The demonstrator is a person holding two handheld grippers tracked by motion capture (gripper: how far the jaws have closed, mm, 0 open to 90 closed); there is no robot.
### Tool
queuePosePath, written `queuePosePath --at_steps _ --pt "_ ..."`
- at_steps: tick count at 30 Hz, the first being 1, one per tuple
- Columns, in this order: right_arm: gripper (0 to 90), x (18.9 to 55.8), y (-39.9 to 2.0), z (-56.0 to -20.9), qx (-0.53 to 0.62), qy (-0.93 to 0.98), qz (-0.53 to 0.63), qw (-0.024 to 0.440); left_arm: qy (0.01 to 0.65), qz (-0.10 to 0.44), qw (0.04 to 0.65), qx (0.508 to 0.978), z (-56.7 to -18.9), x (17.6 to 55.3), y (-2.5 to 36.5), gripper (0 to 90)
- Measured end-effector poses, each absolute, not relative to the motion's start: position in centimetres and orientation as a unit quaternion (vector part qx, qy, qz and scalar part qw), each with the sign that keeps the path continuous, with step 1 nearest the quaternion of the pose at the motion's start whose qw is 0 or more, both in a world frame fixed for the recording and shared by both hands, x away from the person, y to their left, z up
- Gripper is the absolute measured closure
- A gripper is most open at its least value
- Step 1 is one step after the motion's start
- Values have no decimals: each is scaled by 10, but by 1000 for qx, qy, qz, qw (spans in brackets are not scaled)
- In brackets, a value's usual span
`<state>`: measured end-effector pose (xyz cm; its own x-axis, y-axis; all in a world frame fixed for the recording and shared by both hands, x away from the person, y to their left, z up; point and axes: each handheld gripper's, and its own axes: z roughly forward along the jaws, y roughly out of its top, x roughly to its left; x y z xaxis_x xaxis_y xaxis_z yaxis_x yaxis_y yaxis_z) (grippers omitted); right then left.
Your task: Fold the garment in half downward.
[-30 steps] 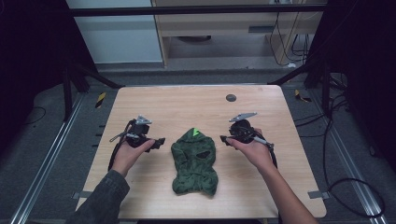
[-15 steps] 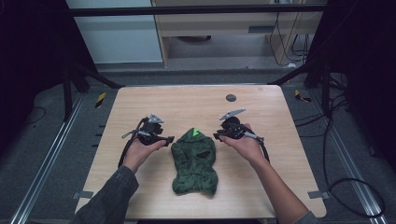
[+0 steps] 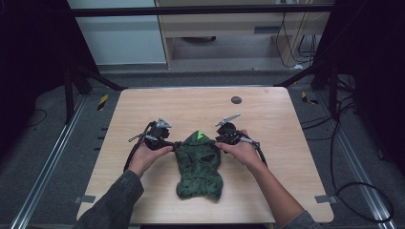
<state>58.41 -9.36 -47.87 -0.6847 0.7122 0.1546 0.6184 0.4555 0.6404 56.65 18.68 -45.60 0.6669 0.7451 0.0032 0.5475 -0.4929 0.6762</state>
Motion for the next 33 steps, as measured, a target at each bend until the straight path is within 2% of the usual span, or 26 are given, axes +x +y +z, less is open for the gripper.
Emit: queuePosePath --at_steps 5,11,12,16,33 --pt "557 584 -88 -485 387 858 331 69 384 147 331 849 -460 567 189 310" --pt "634 581 -87 -488 384 859 331 68 383 145 325 852 -465 568 188 320" --pt "703 581 -87 -488 376 863 330 73 388 142 328 850 -466 570 187 330" --pt "760 579 -86 -488 373 864 330 73 386 137 325 853 -471 572 185 346" --pt "743 578 -87 -489 376 861 335 73 384 102 310 864 -486 578 178 389"
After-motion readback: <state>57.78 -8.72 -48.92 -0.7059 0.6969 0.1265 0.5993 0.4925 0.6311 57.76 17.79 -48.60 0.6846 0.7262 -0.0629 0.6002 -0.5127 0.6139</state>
